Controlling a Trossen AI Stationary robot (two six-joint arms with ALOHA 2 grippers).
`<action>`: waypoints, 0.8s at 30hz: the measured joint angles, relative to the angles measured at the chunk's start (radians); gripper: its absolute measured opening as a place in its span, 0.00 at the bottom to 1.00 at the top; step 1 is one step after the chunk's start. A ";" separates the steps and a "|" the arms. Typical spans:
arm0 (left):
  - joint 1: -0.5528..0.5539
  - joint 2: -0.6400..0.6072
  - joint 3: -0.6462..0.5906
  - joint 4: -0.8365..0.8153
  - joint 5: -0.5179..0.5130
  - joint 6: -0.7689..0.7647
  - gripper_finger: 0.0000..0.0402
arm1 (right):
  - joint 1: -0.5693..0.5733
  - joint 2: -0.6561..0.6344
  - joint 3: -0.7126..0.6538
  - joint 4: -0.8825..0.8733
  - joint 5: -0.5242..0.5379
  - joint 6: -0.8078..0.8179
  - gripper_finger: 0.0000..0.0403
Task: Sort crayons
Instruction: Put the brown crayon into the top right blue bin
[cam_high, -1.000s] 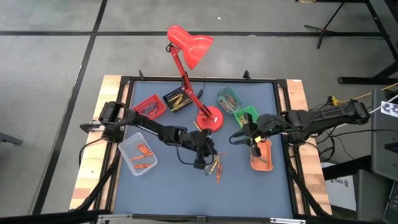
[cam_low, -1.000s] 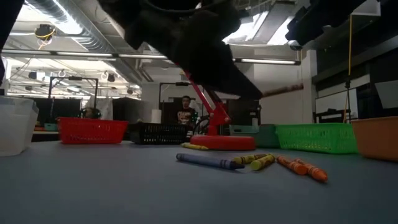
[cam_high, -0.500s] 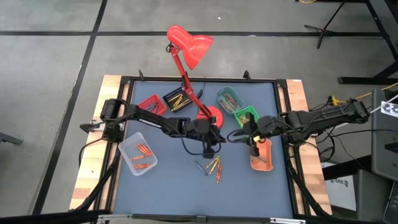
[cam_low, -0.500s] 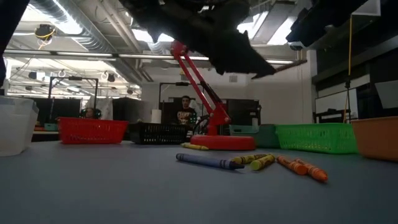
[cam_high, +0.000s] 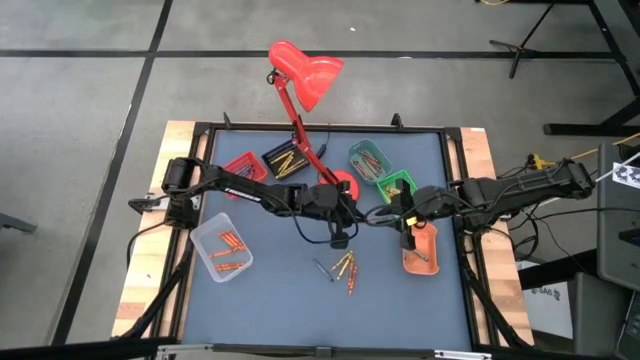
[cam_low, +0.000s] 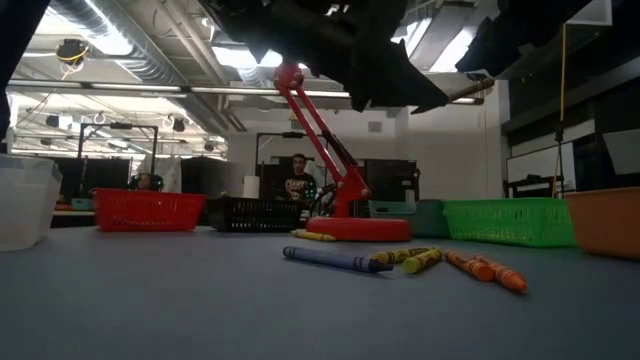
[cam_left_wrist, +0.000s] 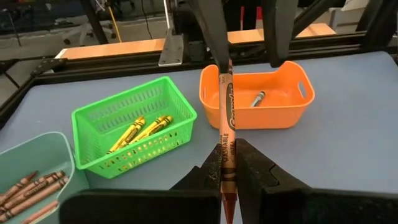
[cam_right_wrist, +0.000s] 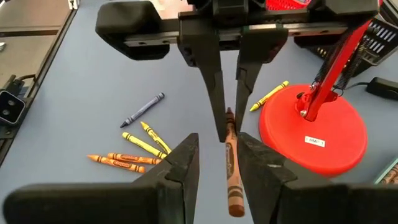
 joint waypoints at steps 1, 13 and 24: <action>0.000 0.000 0.000 0.001 0.000 0.000 0.02 | 0.000 0.000 0.000 -0.003 0.000 0.000 0.26; 0.000 0.000 0.000 0.060 0.000 0.000 0.02 | 0.000 0.000 0.000 -0.073 0.035 0.003 0.26; 0.000 0.000 0.000 0.058 0.000 0.000 0.02 | 0.000 0.000 0.000 -0.079 0.026 0.002 0.21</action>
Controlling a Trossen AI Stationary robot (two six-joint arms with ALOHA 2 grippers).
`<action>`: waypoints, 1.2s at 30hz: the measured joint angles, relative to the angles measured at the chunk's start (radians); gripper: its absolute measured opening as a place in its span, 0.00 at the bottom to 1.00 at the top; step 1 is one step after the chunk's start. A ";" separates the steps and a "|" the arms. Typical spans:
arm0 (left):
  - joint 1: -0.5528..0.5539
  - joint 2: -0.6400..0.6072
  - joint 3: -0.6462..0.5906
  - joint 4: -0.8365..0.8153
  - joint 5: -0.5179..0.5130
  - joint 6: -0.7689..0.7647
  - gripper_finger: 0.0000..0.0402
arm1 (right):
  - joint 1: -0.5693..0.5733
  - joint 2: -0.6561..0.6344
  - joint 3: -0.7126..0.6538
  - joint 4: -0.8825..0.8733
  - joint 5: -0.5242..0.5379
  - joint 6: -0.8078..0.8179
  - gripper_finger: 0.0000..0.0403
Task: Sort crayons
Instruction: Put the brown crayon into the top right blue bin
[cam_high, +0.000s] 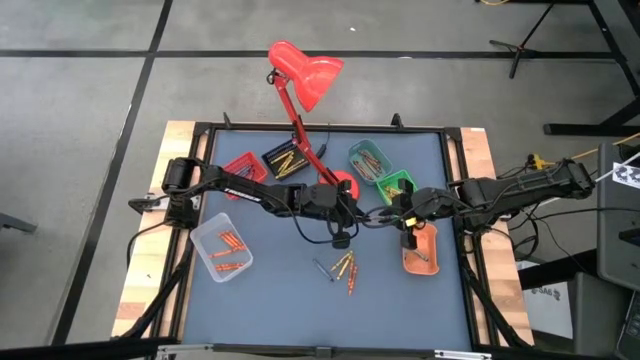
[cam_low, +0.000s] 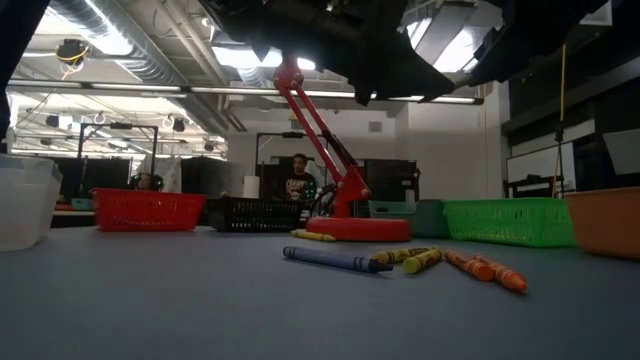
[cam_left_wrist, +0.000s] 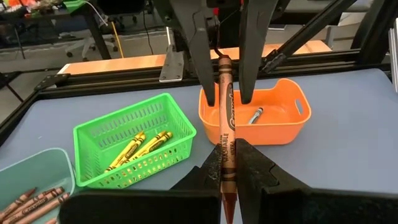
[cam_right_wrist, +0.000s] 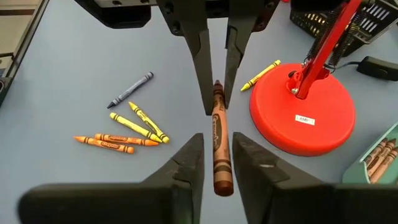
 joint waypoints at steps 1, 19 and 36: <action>0.000 0.000 0.000 0.000 0.000 0.000 0.02 | 0.000 0.000 0.000 0.000 0.000 0.000 0.19; 0.000 0.000 0.000 -0.003 -0.007 0.000 0.03 | 0.000 0.000 0.000 0.000 0.050 -0.002 0.07; -0.001 0.000 0.000 -0.097 -0.127 0.000 0.31 | -0.078 0.000 0.000 -0.157 0.329 0.013 0.06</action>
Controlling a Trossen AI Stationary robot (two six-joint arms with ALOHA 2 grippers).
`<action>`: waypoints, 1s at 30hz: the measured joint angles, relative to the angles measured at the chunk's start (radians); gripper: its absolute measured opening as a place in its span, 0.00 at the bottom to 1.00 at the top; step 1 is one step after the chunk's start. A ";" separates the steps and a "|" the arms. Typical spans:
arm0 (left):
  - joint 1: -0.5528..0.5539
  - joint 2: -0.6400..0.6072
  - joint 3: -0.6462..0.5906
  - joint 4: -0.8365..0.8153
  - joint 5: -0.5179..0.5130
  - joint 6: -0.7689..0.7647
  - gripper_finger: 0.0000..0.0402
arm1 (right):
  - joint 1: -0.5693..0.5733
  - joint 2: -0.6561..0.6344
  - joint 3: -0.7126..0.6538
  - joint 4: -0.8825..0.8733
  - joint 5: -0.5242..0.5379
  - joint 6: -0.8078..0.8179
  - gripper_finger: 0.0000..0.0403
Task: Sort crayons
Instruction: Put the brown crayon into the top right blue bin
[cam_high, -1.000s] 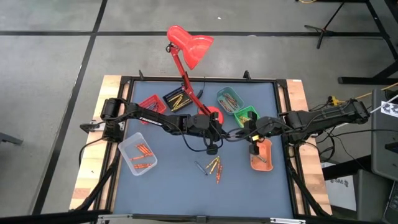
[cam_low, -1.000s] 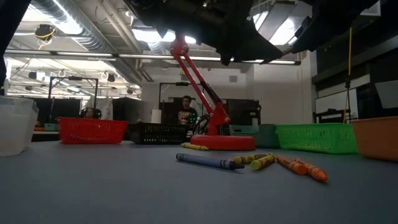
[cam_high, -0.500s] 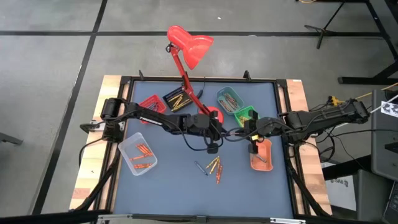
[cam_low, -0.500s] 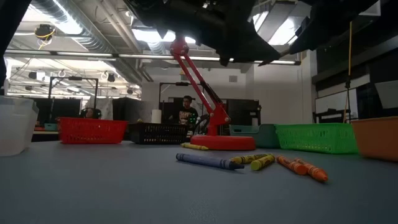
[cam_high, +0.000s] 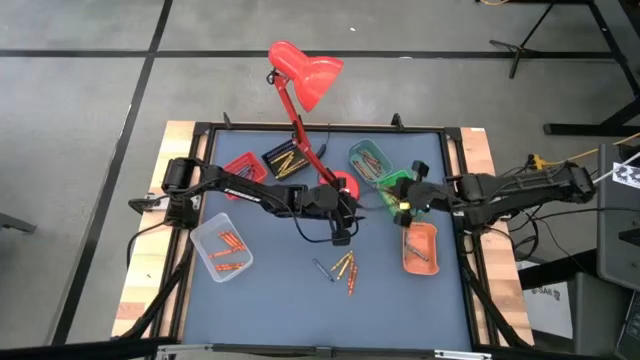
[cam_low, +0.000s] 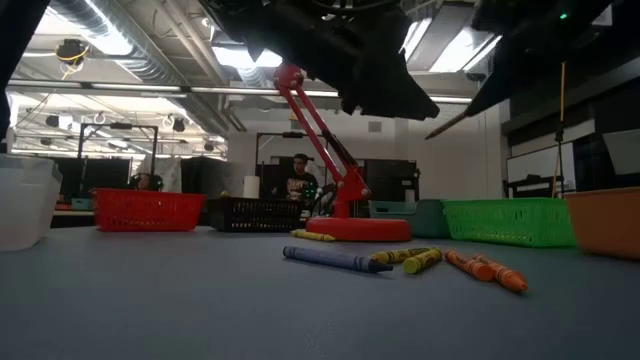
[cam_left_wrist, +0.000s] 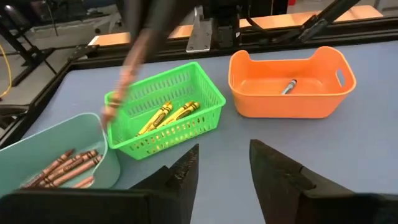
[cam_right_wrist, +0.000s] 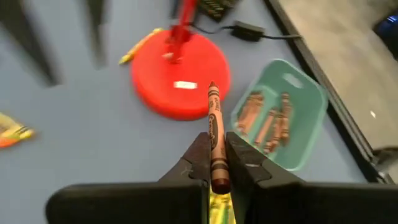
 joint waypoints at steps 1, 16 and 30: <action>0.000 0.000 0.000 -0.001 0.000 0.000 0.31 | -0.024 0.002 0.000 0.007 0.001 -0.005 0.06; -0.021 0.000 0.000 -0.069 0.000 -0.002 0.32 | -0.430 0.238 0.000 0.259 -0.040 -0.105 0.09; -0.084 0.000 0.000 -0.367 0.290 -0.002 0.32 | -0.520 0.446 0.000 0.384 -0.042 -0.108 0.09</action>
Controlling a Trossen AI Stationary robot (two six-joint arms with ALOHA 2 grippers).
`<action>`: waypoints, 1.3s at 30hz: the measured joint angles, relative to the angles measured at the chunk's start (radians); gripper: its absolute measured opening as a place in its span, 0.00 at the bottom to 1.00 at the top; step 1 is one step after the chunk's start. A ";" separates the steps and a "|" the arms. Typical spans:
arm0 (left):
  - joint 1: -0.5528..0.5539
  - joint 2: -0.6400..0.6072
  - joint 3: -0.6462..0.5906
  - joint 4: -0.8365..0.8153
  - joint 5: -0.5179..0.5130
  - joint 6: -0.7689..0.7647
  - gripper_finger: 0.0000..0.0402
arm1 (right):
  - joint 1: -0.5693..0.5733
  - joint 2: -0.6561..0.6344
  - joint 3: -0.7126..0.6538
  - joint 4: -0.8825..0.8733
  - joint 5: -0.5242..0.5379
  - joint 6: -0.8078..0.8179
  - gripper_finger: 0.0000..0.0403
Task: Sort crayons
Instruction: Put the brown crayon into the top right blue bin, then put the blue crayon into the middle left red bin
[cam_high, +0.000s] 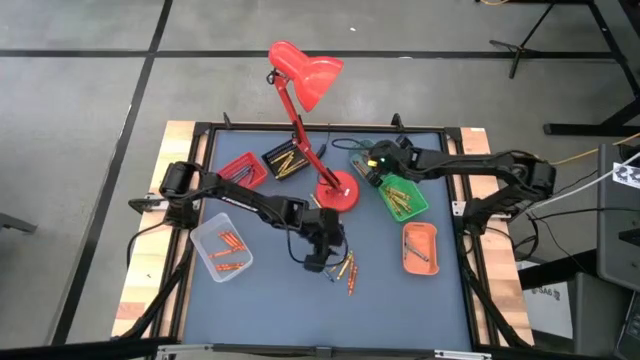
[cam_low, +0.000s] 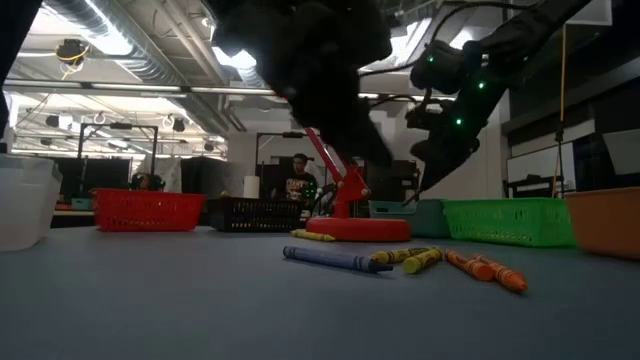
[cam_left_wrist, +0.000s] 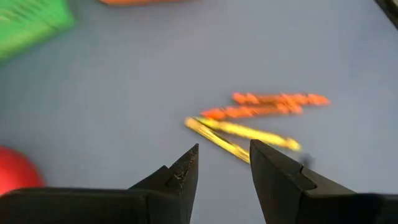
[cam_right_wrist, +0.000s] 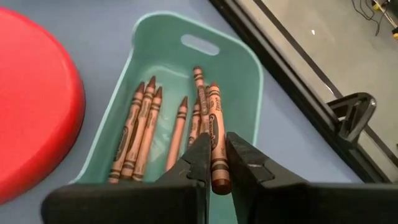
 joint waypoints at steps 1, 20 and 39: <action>-0.006 0.000 0.000 -0.022 0.018 0.000 0.32 | 0.002 0.008 0.000 0.000 0.000 0.000 0.09; -0.102 0.000 0.000 -0.194 0.029 0.008 0.32 | 0.002 0.030 0.000 -0.001 0.000 0.000 0.31; -0.096 0.108 0.000 -0.195 0.021 0.038 0.32 | 0.002 0.030 0.000 -0.003 -0.143 -0.004 0.32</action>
